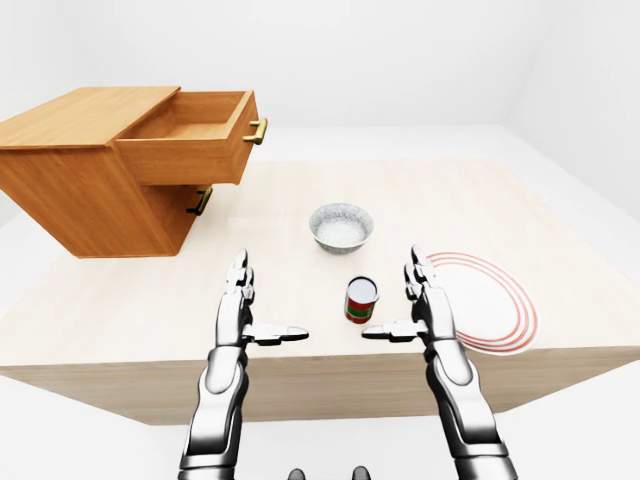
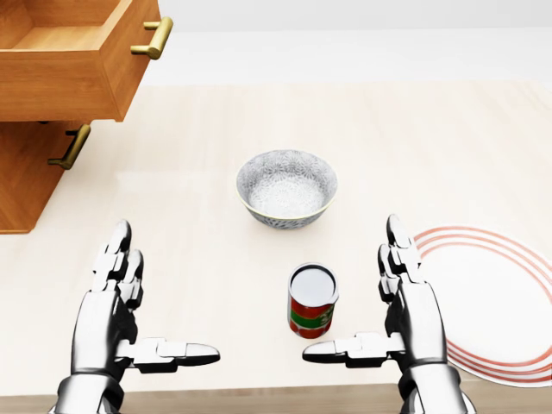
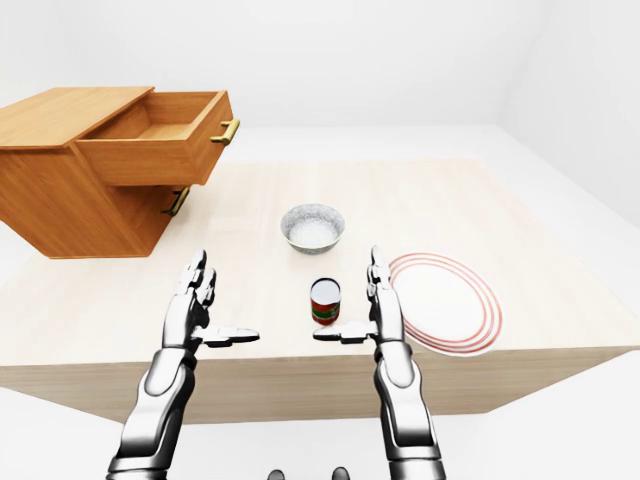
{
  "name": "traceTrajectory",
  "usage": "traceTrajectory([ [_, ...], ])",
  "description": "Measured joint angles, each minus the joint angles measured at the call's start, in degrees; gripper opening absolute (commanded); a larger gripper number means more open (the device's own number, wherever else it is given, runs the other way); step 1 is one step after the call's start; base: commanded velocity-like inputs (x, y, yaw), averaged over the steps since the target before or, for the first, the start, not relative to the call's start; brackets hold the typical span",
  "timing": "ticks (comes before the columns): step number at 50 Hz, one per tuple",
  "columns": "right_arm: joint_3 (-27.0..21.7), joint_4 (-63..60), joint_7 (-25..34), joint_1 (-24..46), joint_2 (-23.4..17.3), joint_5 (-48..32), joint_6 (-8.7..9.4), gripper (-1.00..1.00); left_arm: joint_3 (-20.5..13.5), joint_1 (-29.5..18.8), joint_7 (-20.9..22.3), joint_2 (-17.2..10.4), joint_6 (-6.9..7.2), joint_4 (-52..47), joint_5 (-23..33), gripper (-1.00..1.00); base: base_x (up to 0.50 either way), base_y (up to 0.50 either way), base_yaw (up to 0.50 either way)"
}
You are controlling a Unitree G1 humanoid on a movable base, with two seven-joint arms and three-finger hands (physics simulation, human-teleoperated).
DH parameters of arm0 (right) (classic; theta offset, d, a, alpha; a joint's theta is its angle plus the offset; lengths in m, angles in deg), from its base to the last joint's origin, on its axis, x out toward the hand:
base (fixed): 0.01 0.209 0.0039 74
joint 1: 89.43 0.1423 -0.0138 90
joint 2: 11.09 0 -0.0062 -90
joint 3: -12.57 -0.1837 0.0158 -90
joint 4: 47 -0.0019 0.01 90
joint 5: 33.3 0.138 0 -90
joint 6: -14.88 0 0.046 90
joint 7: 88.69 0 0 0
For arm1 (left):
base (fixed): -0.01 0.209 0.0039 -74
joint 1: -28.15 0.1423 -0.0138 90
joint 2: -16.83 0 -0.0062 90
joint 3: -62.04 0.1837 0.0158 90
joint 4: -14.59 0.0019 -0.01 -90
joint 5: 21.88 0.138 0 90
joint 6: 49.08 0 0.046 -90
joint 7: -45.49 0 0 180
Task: Put the ketchup in the top drawer of the cabinet.
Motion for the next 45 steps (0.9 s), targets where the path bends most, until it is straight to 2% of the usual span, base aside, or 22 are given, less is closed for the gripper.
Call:
traceTrajectory([
  [11, -0.5, -3.8, 1.4, -1.5, -0.3, 0.3, 1.59, 1.00, -1.4, 1.8, 1.6, -0.5, 2.39, -5.4, -1.2, 1.00, 0.00, 0.00, 0.00],
  [17, -0.4, -8.8, 2.0, -3.5, -0.3, 0.1, 3.65, 1.00, -2.0, 3.5, 2.4, -0.6, 4.33, -10.5, -1.8, 1.00, 0.00, 0.00, 0.00],
  [20, -0.3, -12.2, 2.3, -4.9, -0.4, -0.1, 4.53, 1.00, -2.4, 4.5, 2.7, -0.6, 4.38, -13.4, -1.8, 1.00, 0.00, 0.00, 0.00],
  [45, -1.0, -39.7, 5.3, -15.7, 0.6, -1.5, 4.53, 1.00, -8.5, 12.9, 7.4, 1.5, 4.38, -39.4, -4.7, 1.00, 0.00, 0.00, 0.00],
])
